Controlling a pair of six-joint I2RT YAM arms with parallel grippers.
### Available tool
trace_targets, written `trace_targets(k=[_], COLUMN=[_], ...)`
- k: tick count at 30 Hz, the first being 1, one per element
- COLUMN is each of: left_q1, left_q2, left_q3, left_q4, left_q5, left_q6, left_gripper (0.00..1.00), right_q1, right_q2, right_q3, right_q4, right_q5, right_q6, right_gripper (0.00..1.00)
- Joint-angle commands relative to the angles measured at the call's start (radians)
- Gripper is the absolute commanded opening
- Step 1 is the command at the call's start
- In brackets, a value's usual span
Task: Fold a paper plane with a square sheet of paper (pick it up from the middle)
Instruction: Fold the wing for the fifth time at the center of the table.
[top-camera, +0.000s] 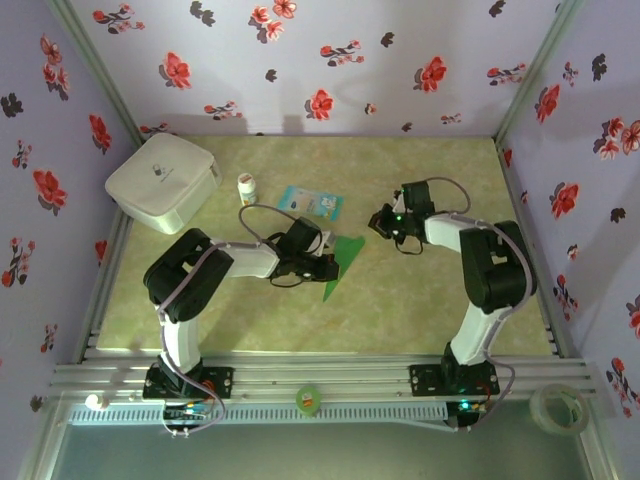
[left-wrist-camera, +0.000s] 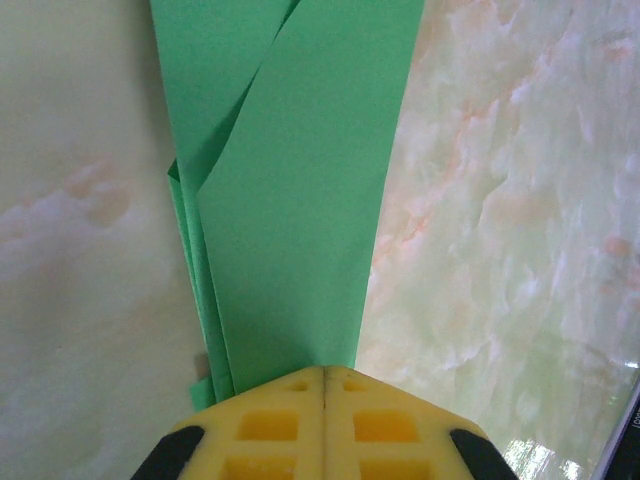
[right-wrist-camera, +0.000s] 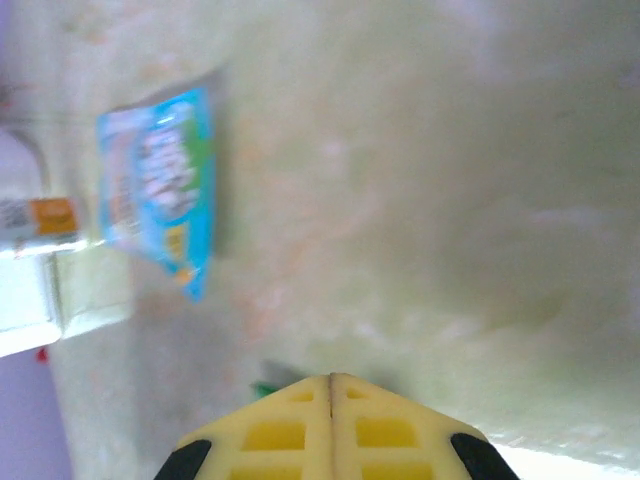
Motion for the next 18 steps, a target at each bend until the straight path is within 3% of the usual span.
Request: trace_targets(k=[1, 5, 18], left_q1=[0.004, 0.004, 0.002], left_q2=[0.017, 0.011, -0.108], left_q3=[-0.04, -0.029, 0.021], left_q4=[-0.124, -0.128, -0.153], left_q5=[-0.029, -0.028, 0.005], left_q6=[-0.005, -0.004, -0.015], left_gripper=[0.0, 0.0, 0.03], right_q1=[0.069, 0.124, 0.114], right_q2=[-0.032, -0.005, 0.088], right_q3=[-0.043, -0.098, -0.113], right_q4=[0.055, 0.088, -0.016], right_q5=[-0.083, -0.065, 0.063], right_q6=[0.031, 0.049, 0.015], right_gripper=[0.02, 0.0, 0.0])
